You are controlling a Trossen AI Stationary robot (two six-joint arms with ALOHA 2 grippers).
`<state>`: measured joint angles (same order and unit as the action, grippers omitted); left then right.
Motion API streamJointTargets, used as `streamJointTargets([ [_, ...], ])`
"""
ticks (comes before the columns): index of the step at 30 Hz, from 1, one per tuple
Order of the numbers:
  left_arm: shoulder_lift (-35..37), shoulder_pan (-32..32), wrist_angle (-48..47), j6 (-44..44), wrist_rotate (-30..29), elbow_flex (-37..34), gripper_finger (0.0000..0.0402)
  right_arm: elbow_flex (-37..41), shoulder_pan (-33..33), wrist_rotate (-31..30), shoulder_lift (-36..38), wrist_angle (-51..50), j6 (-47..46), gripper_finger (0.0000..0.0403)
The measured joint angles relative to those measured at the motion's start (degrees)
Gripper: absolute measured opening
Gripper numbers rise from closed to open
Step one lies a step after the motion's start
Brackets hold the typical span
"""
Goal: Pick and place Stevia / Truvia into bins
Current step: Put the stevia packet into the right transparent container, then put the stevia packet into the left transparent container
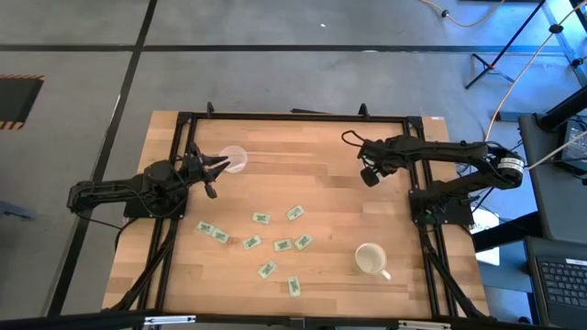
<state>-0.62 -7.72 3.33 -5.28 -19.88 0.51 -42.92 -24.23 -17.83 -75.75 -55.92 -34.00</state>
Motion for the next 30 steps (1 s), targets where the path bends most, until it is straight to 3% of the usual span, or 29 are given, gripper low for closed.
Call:
streamJointTargets([
  [9,0.0,-0.01,0.0,0.0,0.01,0.0,0.0075,0.0,0.02,-0.23,0.02,-0.02,0.65,0.0068],
  [14,-0.01,-0.01,0.1,0.02,0.03,0.0,0.0075,-2.7,0.79,-6.58,2.63,-1.11,-1.86,0.0112],
  [17,0.0,-0.01,2.01,0.67,1.99,-0.02,0.0075,-5.37,2.55,-7.33,5.93,0.68,-1.28,0.0122],
  [25,-2.48,1.43,2.1,0.24,16.68,2.15,0.0086,-3.42,12.69,-6.91,12.8,23.6,8.82,0.0121],
  [30,-9.28,4.09,1.57,1.35,17.73,5.42,0.0125,1.05,17.5,-3.34,13.18,36.59,13.99,0.0121],
])
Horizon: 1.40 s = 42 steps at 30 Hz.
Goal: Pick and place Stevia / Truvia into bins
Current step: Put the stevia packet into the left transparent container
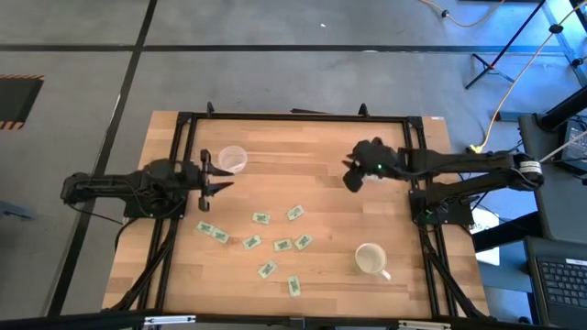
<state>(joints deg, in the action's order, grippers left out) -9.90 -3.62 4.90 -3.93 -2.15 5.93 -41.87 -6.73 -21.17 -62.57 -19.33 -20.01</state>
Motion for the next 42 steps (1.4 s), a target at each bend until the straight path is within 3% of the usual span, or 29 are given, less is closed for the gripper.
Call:
streamJointTargets([
  [6,-13.02,4.75,-10.84,2.05,0.19,8.88,0.0144,6.57,1.51,1.42,0.17,11.04,1.07,0.0121],
  [13,-29.86,12.93,-28.2,5.97,-2.86,22.15,0.0127,8.4,1.32,1.4,0.16,13.38,0.83,0.0121],
  [18,-40.79,20.6,-30.08,6.49,-1.85,25.62,0.0111,8.06,1.32,1.38,0.34,14.4,2.43,0.0121],
  [21,-45.82,24.33,-35.97,11.87,-0.98,27.45,0.0104,8.06,1.3,1.37,0.53,14.47,2.54,0.0121],
  [28,-52.46,30.21,-54.78,30.23,1.9,30.26,0.009,8.06,1.3,1.36,0.64,15.15,2.54,0.0121],
  [36,-56.69,32.2,-56.98,37.1,0.77,28.39,0.0086,8.06,1.3,1.36,0.64,15.44,2.54,0.0121],
  [42,-59.59,32.18,-57.04,35.95,1.95,28.05,0.0084,8.06,1.3,1.36,0.64,15.45,2.54,0.0121],
])
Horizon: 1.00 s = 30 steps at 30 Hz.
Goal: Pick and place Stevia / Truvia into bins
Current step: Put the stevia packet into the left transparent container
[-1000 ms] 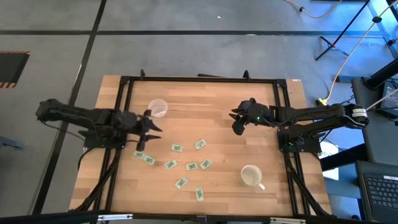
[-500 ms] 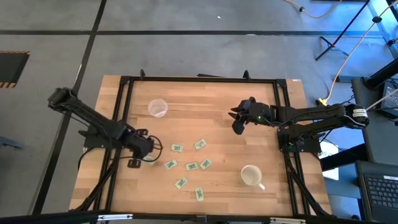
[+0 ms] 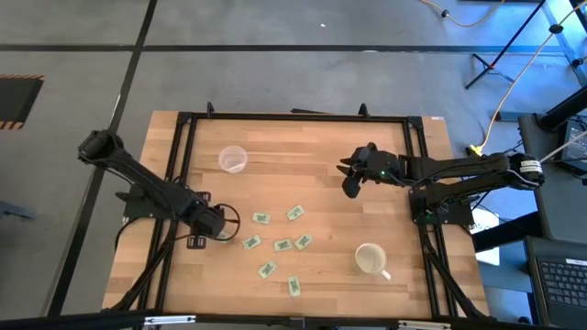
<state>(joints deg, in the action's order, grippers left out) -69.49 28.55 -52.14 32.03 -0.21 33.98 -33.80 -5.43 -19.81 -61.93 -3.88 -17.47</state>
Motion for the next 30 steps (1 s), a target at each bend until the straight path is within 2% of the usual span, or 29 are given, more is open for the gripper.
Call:
streamJointTargets([
  [15,-7.73,-0.2,0.26,-1.76,-0.04,-0.07,0.0077,-0.02,0.0,-0.02,-0.02,-0.07,0.0,0.0121],
  [23,-10.97,-0.24,1.78,-4.2,1.48,0.15,0.0051,-0.04,-0.02,-0.02,-0.02,-0.17,0.0,0.0121],
  [30,-10.98,-0.22,2.08,-4.31,1.91,0.09,0.0016,-0.07,-0.02,-0.02,-0.02,-0.28,0.13,0.0121],
])
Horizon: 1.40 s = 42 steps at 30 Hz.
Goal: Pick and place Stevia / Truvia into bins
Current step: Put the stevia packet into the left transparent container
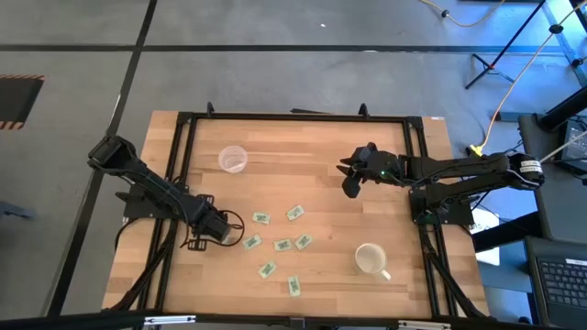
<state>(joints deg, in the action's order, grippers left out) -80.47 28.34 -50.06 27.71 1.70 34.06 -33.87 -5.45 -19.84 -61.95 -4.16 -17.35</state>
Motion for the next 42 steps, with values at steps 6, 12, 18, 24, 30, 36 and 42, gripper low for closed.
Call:
streamJointTargets([
  [6,0.2,0.0,-0.18,0.01,-0.01,-0.04,0.0004,0.0,0.0,0.0,0.0,-0.03,0.07,0.0121],
  [12,3.05,0.0,-5.39,0.49,-0.77,1.87,0.0002,0.0,0.02,0.0,0.0,-0.36,0.09,0.0121],
  [18,9.64,-3.19,-5.37,5.32,-5.4,4.73,0.0002,-0.02,0.0,0.0,-0.02,-0.5,1.38,0.0121],
  [24,16.46,-12.29,-5.44,10.35,-17.14,7.37,0.0002,-0.02,0.02,0.0,-0.02,-1.3,1.48,0.0121],
  [30,19.26,-26.86,-4.88,3.56,-18.17,7.8,0.0002,-0.02,0.0,0.01,-0.02,-1.35,1.58,0.0121],
  [36,18.13,-40.41,1.33,-8.79,-12.31,7.8,0.0002,-0.02,0.0,0.02,-0.02,-1.51,4.1,0.0121],
  [42,16.45,-50.69,7.31,-13.57,-8.29,7.8,0.0002,-0.02,-0.34,0.02,-0.02,-1.51,5.35,0.0121],
])
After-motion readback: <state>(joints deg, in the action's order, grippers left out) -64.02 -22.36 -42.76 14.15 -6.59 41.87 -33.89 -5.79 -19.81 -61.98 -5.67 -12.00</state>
